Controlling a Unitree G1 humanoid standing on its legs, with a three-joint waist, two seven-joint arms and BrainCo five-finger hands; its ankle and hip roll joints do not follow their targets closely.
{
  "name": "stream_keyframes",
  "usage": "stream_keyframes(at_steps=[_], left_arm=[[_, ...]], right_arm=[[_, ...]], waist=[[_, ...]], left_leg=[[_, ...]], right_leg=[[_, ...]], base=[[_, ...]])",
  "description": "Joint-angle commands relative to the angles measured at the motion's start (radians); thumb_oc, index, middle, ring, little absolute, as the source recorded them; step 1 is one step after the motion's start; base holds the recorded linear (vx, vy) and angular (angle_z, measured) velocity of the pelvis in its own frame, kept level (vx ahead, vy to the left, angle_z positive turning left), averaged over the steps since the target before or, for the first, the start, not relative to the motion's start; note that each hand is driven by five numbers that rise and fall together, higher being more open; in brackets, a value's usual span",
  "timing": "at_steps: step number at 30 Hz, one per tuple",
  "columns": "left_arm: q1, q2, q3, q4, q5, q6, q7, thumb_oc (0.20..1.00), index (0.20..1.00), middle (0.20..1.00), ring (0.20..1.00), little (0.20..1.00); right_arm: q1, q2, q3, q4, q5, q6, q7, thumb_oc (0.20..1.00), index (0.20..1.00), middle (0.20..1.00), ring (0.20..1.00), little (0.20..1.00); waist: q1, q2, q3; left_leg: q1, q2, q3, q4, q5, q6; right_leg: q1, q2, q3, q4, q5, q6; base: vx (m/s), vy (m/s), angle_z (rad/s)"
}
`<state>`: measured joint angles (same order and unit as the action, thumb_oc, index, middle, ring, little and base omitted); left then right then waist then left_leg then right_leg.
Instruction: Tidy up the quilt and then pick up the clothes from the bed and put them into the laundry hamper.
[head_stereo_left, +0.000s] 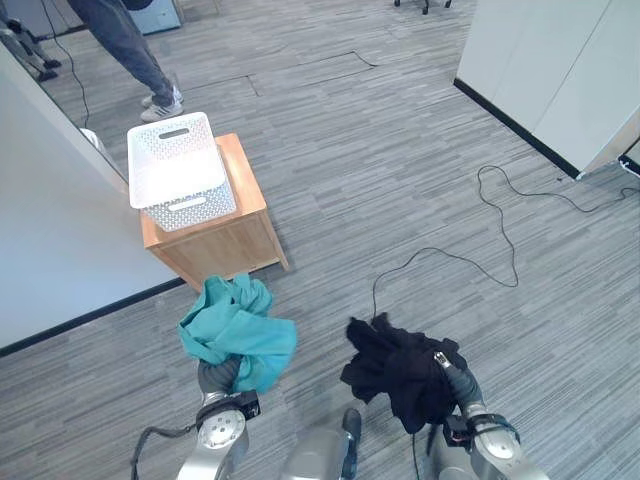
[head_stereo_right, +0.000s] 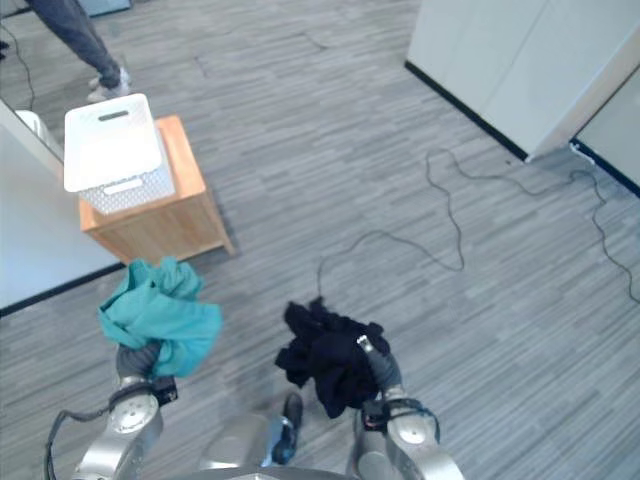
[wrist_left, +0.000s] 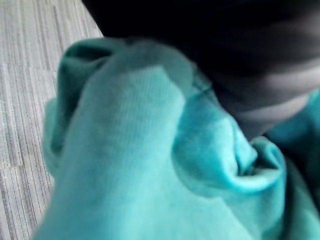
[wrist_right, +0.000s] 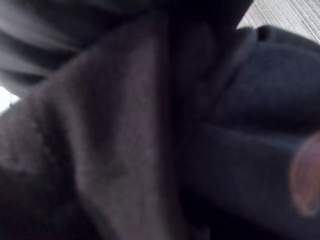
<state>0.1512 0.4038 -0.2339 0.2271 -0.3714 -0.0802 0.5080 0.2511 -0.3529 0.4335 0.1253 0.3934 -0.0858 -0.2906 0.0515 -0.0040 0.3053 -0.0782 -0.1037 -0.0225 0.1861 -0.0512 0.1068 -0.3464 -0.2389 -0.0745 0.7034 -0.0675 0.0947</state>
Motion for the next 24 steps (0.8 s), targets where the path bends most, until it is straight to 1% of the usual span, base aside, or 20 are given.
stream_keyframes(at_steps=[1, 2, 3, 5, 6, 7, 9, 11, 13, 14, 15, 16, 17, 18, 19, 20, 21, 22, 23, 24], left_arm=[[-0.065, -0.013, -0.014, -0.050, 0.026, -0.073, 0.036, 0.200, 0.200, 0.200, 0.200, 0.200], [-0.073, -0.012, -0.028, -0.049, 0.014, -0.082, 0.053, 0.200, 0.200, 0.200, 0.200, 0.200], [-0.073, -0.015, -0.031, -0.043, 0.011, -0.088, 0.055, 0.200, 0.200, 0.200, 0.200, 0.200], [-0.067, -0.013, -0.025, -0.043, 0.013, -0.092, 0.051, 0.200, 0.200, 0.200, 0.200, 0.200], [-0.062, -0.011, -0.019, -0.045, 0.018, -0.091, 0.044, 0.200, 0.200, 0.200, 0.200, 0.200], [-0.057, -0.011, -0.015, -0.048, 0.023, -0.089, 0.040, 0.200, 0.200, 0.200, 0.200, 0.200], [-0.039, -0.014, -0.004, -0.051, 0.034, -0.092, 0.040, 0.200, 0.200, 0.200, 0.200, 0.200], [-0.006, -0.021, 0.023, -0.059, 0.036, -0.094, 0.046, 0.200, 0.200, 0.200, 0.200, 0.200], [0.018, -0.022, 0.036, -0.066, 0.034, -0.087, 0.044, 0.200, 0.200, 0.200, 0.200, 0.200], [0.029, -0.024, 0.044, -0.060, 0.029, -0.083, 0.038, 0.200, 0.200, 0.200, 0.200, 0.200], [0.032, -0.027, 0.050, -0.054, 0.031, -0.083, 0.029, 0.200, 0.200, 0.200, 0.200, 0.200], [0.041, -0.028, 0.056, -0.056, 0.034, -0.081, 0.021, 0.200, 0.200, 0.200, 0.200, 0.200], [0.044, -0.030, 0.056, -0.054, 0.033, -0.083, 0.021, 0.200, 0.200, 0.200, 0.200, 0.200], [0.047, -0.030, 0.061, -0.044, 0.028, -0.089, 0.018, 0.200, 0.200, 0.200, 0.200, 0.200], [0.046, -0.035, 0.073, -0.032, 0.024, -0.097, 0.013, 0.200, 0.200, 0.200, 0.200, 0.200], [0.048, -0.046, 0.082, -0.018, 0.019, -0.116, 0.026, 0.200, 0.200, 0.200, 0.200, 0.200], [0.049, -0.053, 0.086, -0.017, 0.017, -0.122, 0.035, 0.200, 0.200, 0.200, 0.200, 0.200], [0.046, -0.068, 0.086, -0.021, 0.015, -0.121, 0.053, 0.200, 0.200, 0.200, 0.200, 0.200], [0.041, -0.077, 0.080, -0.026, 0.021, -0.113, 0.061, 0.200, 0.200, 0.200, 0.200, 0.200], [0.033, -0.085, 0.071, -0.016, 0.034, -0.110, 0.060, 0.200, 0.200, 0.200, 0.200, 0.200]], right_arm=[[-0.027, -0.030, -0.056, -0.007, -0.016, -0.107, -0.005, 0.200, 0.200, 0.200, 0.200, 0.200], [-0.028, -0.028, -0.080, -0.001, -0.013, -0.114, 0.010, 0.200, 0.200, 0.200, 0.200, 0.200], [-0.025, -0.027, -0.090, -0.002, -0.012, -0.116, 0.021, 0.200, 0.200, 0.200, 0.200, 0.200], [-0.018, -0.019, -0.099, -0.011, -0.019, -0.117, 0.041, 0.200, 0.200, 0.200, 0.200, 0.200], [-0.016, -0.016, -0.099, -0.014, -0.020, -0.120, 0.049, 0.200, 0.200, 0.200, 0.200, 0.200], [-0.016, -0.012, -0.100, -0.014, -0.021, -0.122, 0.054, 0.200, 0.200, 0.200, 0.200, 0.200], [-0.024, -0.004, -0.103, -0.004, -0.025, -0.127, 0.076, 0.200, 0.200, 0.200, 0.200, 0.200], [-0.044, 0.000, -0.098, 0.008, -0.031, -0.128, 0.098, 0.200, 0.200, 0.200, 0.200, 0.200], [-0.048, -0.001, -0.094, 0.010, -0.028, -0.119, 0.101, 0.200, 0.200, 0.200, 0.200, 0.200], [-0.043, -0.005, -0.095, 0.002, -0.018, -0.104, 0.102, 0.200, 0.200, 0.200, 0.200, 0.200], [-0.042, -0.010, -0.093, -0.004, -0.015, -0.098, 0.099, 0.200, 0.200, 0.200, 0.200, 0.200], [-0.029, -0.020, -0.098, -0.022, -0.023, -0.090, 0.100, 0.200, 0.200, 0.200, 0.200, 0.200], [-0.021, -0.026, -0.103, -0.025, -0.024, -0.089, 0.103, 0.200, 0.200, 0.200, 0.200, 0.200], [-0.010, -0.035, -0.119, -0.024, -0.022, -0.087, 0.108, 0.200, 0.200, 0.200, 0.200, 0.200], [-0.006, -0.047, -0.132, -0.025, -0.015, -0.075, 0.114, 0.200, 0.200, 0.200, 0.200, 0.200], [-0.008, -0.070, -0.144, -0.027, -0.004, -0.056, 0.132, 0.200, 0.200, 0.200, 0.200, 0.200], [-0.012, -0.082, -0.144, -0.027, -0.004, -0.049, 0.137, 0.200, 0.200, 0.200, 0.200, 0.200], [-0.026, -0.099, -0.135, -0.015, 0.009, -0.039, 0.137, 0.200, 0.200, 0.200, 0.200, 0.200], [-0.037, -0.102, -0.130, -0.005, 0.014, -0.036, 0.128, 0.200, 0.200, 0.200, 0.200, 0.200], [-0.054, -0.099, -0.122, 0.014, 0.026, -0.033, 0.108, 0.200, 0.200, 0.200, 0.200, 0.200]], waist=[[-0.050, -0.008, 0.010], [-0.086, -0.022, 0.015], [-0.101, -0.025, 0.018], [-0.114, -0.030, 0.019], [-0.117, -0.033, 0.019], [-0.116, -0.036, 0.017], [-0.112, -0.038, 0.015], [-0.102, -0.034, 0.006], [-0.101, -0.033, 0.001], [-0.108, -0.024, -0.006], [-0.111, -0.024, -0.010], [-0.121, -0.020, -0.026], [-0.123, -0.018, -0.034], [-0.133, -0.012, -0.054], [-0.136, -0.006, -0.067], [-0.138, -0.022, -0.079], [-0.133, -0.040, -0.079], [-0.117, -0.069, -0.065], [-0.098, -0.080, -0.041], [-0.078, -0.094, -0.023]], left_leg=[[-0.003, 0.024, -0.060, -0.008, -0.035, -0.056], [0.030, 0.011, -0.078, -0.028, -0.066, -0.055], [0.055, 0.011, -0.085, -0.037, -0.082, -0.056], [0.102, 0.024, -0.083, -0.057, -0.107, -0.062], [0.123, 0.033, -0.080, -0.057, -0.123, -0.067], [0.134, 0.038, -0.077, -0.055, -0.133, -0.070], [0.157, 0.058, -0.070, -0.040, -0.154, -0.082], [0.188, 0.097, -0.057, -0.023, -0.177, -0.106], [0.197, 0.120, -0.051, 0.003, -0.196, -0.114], [0.208, 0.141, -0.062, 0.016, -0.202, -0.119], [0.217, 0.153, -0.074, 0.027, -0.193, -0.124], [0.239, 0.186, -0.080, 0.040, -0.152, -0.135], [0.245, 0.200, -0.080, 0.055, -0.118, -0.142], [0.254, 0.238, -0.076, 0.107, -0.033, -0.160], [0.247, 0.257, -0.083, 0.175, 0.040, -0.173], [0.172, 0.238, -0.118, 0.443, 0.137, -0.181], [0.111, 0.212, -0.136, 0.633, 0.162, -0.182], [-0.119, 0.120, -0.186, 0.994, 0.199, -0.178], [-0.229, 0.048, -0.179, 1.184, 0.200, -0.172], [-0.338, -0.050, -0.156, 1.373, 0.179, -0.153]], right_leg=[[0.040, 0.014, -0.050, -0.449, 0.236, 0.036], [0.040, 0.034, -0.004, -0.602, 0.266, 0.058], [0.048, 0.040, 0.011, -0.678, 0.289, 0.068], [0.071, 0.037, 0.006, -0.754, 0.315, 0.084], [0.082, 0.030, -0.002, -0.763, 0.320, 0.089], [0.086, 0.024, -0.011, -0.761, 0.321, 0.091], [0.091, 0.006, -0.028, -0.708, 0.312, 0.090], [0.088, -0.017, -0.057, -0.666, 0.292, 0.097], [0.070, -0.026, -0.044, -0.616, 0.283, 0.101], [0.060, -0.010, -0.018, -0.562, 0.255, 0.091], [0.054, -0.005, -0.008, -0.544, 0.247, 0.084], [0.055, 0.016, -0.015, -0.513, 0.217, 0.060], [0.057, 0.024, -0.026, -0.505, 0.204, 0.049], [0.064, 0.049, -0.045, -0.501, 0.180, 0.022], [0.080, 0.079, -0.052, -0.510, 0.161, -0.004], [0.112, 0.112, -0.040, -0.531, 0.131, -0.052], [0.128, 0.114, -0.031, -0.538, 0.122, -0.074], [0.145, 0.109, -0.013, -0.533, 0.110, -0.109], [0.159, 0.109, 0.008, -0.522, 0.110, -0.121], [0.176, 0.103, 0.037, -0.510, 0.113, -0.121]], base=[[0.30, -0.172, 0.10], [0.37, -0.159, -0.03], [0.44, -0.178, 0.19], [0.40, -0.183, 0.47], [0.39, -0.209, 0.38], [0.40, -0.242, 0.24], [0.36, -0.233, 0.13], [0.45, -0.271, -0.08], [0.54, -0.297, -0.16], [0.57, -0.296, -0.14], [0.60, -0.270, -0.07], [0.49, -0.196, -0.02], [0.60, -0.248, -0.10], [0.47, -0.208, -0.19], [0.55, -0.299, -0.28], [0.41, -0.272, -0.31], [0.36, -0.297, -0.40], [0.24, -0.190, -0.49], [0.32, -0.131, -0.56], [0.30, -0.028, -1.00]])
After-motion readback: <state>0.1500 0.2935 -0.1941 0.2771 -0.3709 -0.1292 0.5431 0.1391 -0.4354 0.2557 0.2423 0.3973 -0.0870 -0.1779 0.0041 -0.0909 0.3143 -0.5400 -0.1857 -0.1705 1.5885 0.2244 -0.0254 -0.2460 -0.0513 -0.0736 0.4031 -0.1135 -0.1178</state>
